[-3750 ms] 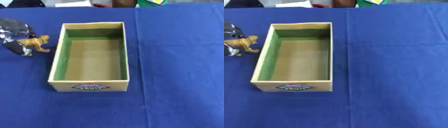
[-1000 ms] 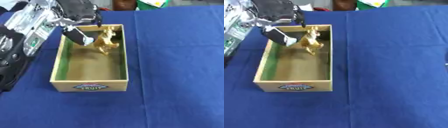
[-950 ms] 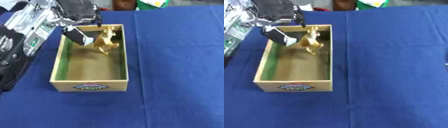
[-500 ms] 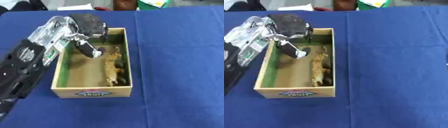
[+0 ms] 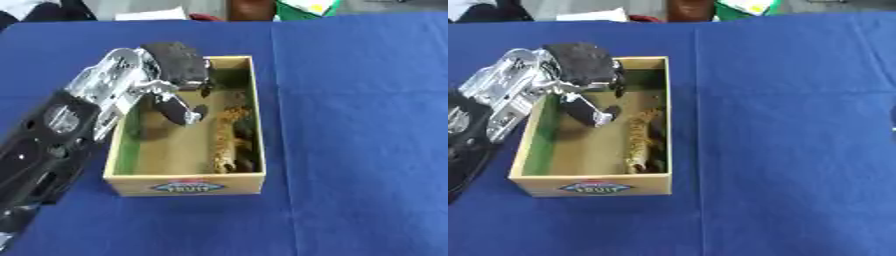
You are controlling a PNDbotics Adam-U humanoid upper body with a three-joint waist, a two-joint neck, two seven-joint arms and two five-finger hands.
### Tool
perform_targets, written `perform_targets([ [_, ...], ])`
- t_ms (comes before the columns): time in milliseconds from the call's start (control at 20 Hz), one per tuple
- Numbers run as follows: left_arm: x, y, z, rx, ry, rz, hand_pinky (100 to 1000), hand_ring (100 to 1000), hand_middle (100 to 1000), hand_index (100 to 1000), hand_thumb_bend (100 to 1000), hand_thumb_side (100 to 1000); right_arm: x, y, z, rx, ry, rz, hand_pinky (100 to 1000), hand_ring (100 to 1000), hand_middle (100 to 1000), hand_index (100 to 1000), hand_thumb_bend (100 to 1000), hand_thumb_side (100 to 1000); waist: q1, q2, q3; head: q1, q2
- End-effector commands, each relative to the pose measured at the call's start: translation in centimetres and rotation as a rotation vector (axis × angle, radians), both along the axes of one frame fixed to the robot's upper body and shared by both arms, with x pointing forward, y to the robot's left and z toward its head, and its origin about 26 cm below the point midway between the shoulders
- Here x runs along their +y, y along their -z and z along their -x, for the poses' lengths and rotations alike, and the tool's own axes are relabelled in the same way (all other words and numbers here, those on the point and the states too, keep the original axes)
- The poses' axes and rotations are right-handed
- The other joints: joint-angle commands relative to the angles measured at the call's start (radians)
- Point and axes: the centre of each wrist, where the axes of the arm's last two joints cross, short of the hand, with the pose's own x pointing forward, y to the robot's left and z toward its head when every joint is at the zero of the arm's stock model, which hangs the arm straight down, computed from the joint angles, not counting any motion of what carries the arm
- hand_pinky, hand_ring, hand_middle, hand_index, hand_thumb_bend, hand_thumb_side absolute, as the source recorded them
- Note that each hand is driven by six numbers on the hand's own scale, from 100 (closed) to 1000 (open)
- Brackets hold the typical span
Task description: Pick up objects on the table and place them in the box.
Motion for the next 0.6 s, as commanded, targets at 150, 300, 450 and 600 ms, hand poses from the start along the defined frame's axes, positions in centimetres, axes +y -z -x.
perform_targets([
  [150, 0.7, -3.2, 1.3, -0.125, -0.001, 0.117, 471, 652, 655, 801, 100, 613, 0.0, -0.8, 0.3, -0.027, -0.002, 0.013, 808, 697, 761, 854, 100, 962, -0.004, -0.017, 0.004, -0.005, -0.003],
  [300, 2.0, -5.9, 2.7, -0.257, 0.026, 0.284, 514, 690, 693, 834, 100, 831, -0.1, -0.7, 0.3, -0.026, 0.002, 0.012, 808, 697, 761, 855, 100, 962, -0.004, -0.019, 0.009, -0.013, 0.002],
  [450, 3.7, -8.1, 4.0, -0.388, 0.046, 0.416, 531, 712, 711, 860, 100, 911, -0.1, -0.7, 0.3, -0.026, 0.008, 0.011, 808, 698, 761, 855, 100, 962, -0.003, -0.021, 0.014, -0.02, 0.005],
  [600, 5.4, -9.6, 5.2, -0.49, 0.061, 0.531, 527, 707, 706, 862, 100, 912, -0.2, -0.7, 0.3, -0.028, 0.012, 0.009, 808, 698, 761, 855, 100, 962, -0.004, -0.023, 0.017, -0.025, 0.004],
])
